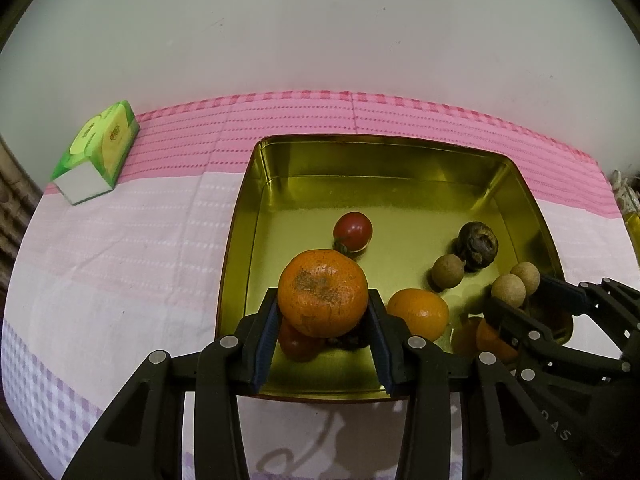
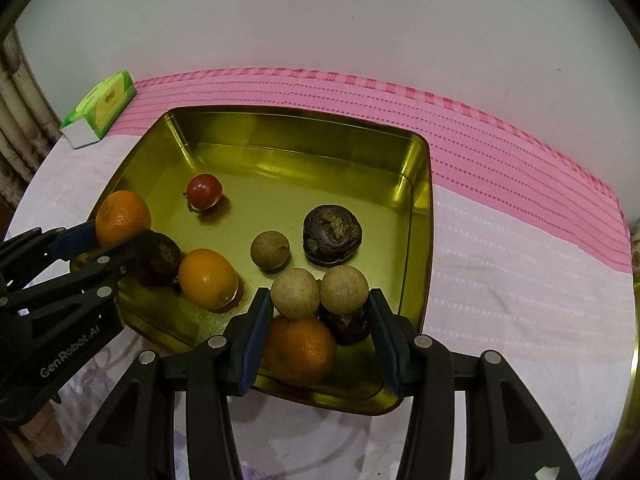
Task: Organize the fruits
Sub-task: 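Carry the orange in the left gripper over the tin while the right carries its fruits there, then open both grippers to drop the orange and small fruits into the tin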
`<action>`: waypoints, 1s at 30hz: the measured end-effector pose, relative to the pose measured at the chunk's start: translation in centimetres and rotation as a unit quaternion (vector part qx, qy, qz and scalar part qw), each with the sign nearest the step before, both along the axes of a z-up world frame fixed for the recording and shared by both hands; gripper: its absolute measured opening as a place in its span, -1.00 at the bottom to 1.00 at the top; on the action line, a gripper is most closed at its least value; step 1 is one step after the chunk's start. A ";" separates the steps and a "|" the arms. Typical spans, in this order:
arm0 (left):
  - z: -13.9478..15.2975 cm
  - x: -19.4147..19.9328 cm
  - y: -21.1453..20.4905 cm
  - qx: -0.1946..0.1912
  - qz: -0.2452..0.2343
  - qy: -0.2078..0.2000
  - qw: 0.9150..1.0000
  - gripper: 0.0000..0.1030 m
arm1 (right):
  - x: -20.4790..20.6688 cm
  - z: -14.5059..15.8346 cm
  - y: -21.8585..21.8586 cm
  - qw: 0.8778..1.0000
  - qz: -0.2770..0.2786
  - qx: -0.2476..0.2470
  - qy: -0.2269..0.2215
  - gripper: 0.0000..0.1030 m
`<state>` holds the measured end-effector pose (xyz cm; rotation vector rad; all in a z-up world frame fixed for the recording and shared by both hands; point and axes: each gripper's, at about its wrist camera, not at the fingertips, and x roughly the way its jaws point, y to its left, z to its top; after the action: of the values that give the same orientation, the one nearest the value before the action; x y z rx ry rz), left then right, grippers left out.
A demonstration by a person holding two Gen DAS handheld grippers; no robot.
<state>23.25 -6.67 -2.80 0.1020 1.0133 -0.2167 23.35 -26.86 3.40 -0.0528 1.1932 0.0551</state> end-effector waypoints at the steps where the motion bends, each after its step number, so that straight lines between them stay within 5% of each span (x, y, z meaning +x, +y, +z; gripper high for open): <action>1: 0.0 0.0 0.0 0.000 0.000 0.000 1.000 -0.17 | 0.0 0.0 0.0 1.000 0.000 0.001 0.000 -0.11; 11: 0.4 -0.1 0.3 0.003 0.005 -0.002 1.000 -0.12 | -0.1 0.7 0.4 1.000 -0.001 0.002 -0.008 -0.04; 15: 0.4 -0.2 0.2 0.005 0.002 -0.003 1.000 0.04 | -0.3 0.8 0.6 1.000 -0.004 0.004 -0.008 -0.01; 30: 1.3 -2.5 1.4 -0.003 0.020 -0.002 1.000 0.05 | -1.9 1.8 0.8 1.000 -0.021 0.006 -0.021 0.15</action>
<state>20.74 -5.27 -1.51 0.0768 1.0092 -0.1839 21.50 -26.08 5.23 -0.0180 1.1514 0.0241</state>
